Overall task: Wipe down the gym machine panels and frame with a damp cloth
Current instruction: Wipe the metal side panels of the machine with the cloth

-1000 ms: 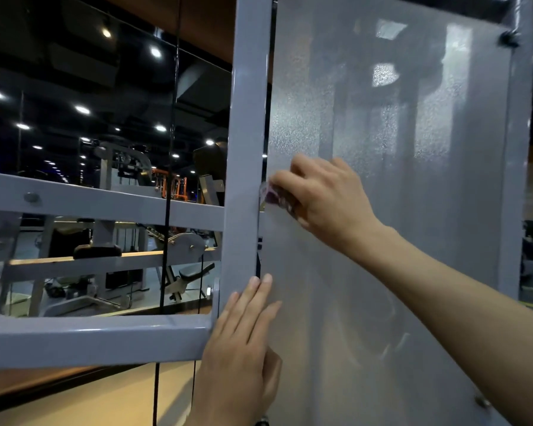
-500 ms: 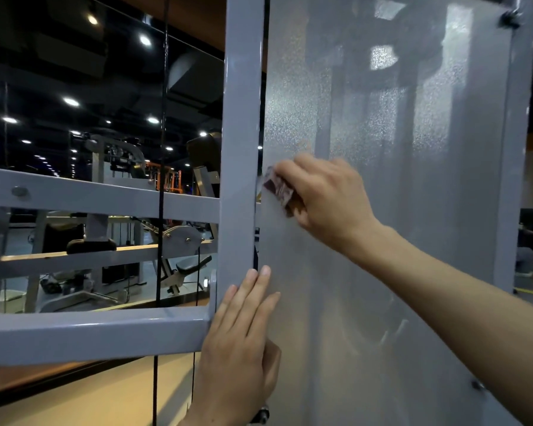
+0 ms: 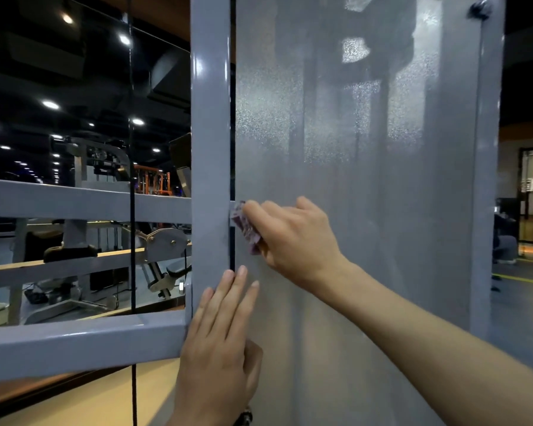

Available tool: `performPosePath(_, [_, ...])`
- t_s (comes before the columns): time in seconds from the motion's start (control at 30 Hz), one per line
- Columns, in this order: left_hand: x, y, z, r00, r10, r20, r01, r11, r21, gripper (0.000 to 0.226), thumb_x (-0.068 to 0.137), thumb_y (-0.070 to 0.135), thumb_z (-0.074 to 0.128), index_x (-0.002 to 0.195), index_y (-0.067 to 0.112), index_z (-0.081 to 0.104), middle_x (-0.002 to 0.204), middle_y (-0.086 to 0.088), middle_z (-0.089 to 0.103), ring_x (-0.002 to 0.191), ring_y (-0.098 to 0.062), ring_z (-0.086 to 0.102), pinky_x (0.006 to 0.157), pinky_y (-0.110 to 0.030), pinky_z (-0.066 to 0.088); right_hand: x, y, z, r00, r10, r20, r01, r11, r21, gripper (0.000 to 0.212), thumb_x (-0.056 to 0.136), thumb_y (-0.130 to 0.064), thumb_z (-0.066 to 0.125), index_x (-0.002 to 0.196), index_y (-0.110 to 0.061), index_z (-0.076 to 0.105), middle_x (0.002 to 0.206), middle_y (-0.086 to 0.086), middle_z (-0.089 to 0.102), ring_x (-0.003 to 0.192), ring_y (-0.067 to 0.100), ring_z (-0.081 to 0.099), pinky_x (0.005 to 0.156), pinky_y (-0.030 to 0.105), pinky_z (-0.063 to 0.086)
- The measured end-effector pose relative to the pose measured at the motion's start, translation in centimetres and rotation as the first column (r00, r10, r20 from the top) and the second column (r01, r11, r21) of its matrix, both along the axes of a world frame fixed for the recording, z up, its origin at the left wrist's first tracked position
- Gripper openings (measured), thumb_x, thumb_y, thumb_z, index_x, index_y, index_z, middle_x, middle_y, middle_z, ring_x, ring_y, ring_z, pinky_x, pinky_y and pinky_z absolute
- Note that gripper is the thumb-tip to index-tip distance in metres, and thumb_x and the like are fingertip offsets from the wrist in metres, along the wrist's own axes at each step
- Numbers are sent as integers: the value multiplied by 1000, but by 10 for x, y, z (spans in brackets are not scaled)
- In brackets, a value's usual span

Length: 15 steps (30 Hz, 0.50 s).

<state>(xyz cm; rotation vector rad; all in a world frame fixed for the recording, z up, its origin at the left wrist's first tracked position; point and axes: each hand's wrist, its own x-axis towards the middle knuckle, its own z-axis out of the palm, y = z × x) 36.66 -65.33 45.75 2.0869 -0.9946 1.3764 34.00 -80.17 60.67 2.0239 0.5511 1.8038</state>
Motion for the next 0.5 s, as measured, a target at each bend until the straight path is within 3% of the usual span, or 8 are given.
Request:
performPosePath(0.13, [0,-3,0,1000,0,25,1,1000,-17,78,77,12,45,155,10,44,167,-5,33,157,-25,28,127,-45,21,-12,-46,5,996,-78,31,73,985,158,32,74,-27,60,105,-25,54,75,1,66,60,31,63,54,34,37])
performPosePath(0.2, [0,-3,-1,1000,13,16,-12,1000,-5,79,79,14,45,158,11,40,169,-4,31,157,-24,25,129,-42,15,-21,-68,9,993,-109,43,90,945,314,28,71,-17,71,98,-17,62,72,2,66,55,37,57,54,32,36])
performPosePath(0.27, [1,-4,-1,1000,24,4,-24,1000,3,80,80,15,45,160,12,36,170,-2,28,158,-23,23,130,-40,11,-21,-68,6,992,-110,55,79,916,394,39,61,-10,85,92,-13,62,67,1,64,51,38,49,54,28,29])
performPosePath(0.33, [1,-6,-1,1000,28,2,-28,1000,-7,80,79,14,46,159,12,36,170,-3,28,158,-24,23,130,-41,12,-15,-47,2,995,-53,82,19,928,371,47,58,-13,85,94,-18,56,69,1,65,52,35,50,55,27,26])
performPosePath(0.43, [1,-10,-2,999,38,9,-38,999,-24,80,78,14,47,158,11,39,169,-5,30,158,-25,24,130,-42,13,-1,-5,0,995,-1,95,-24,966,258,34,71,-19,61,99,-24,41,71,1,64,54,33,53,53,30,31])
performPosePath(0.5, [1,-10,-3,999,48,22,-47,999,-25,79,78,14,47,157,10,40,169,-6,30,158,-25,24,130,-43,14,5,8,-2,997,6,74,-20,980,199,33,72,-19,56,100,-24,40,70,1,61,54,31,57,53,31,32])
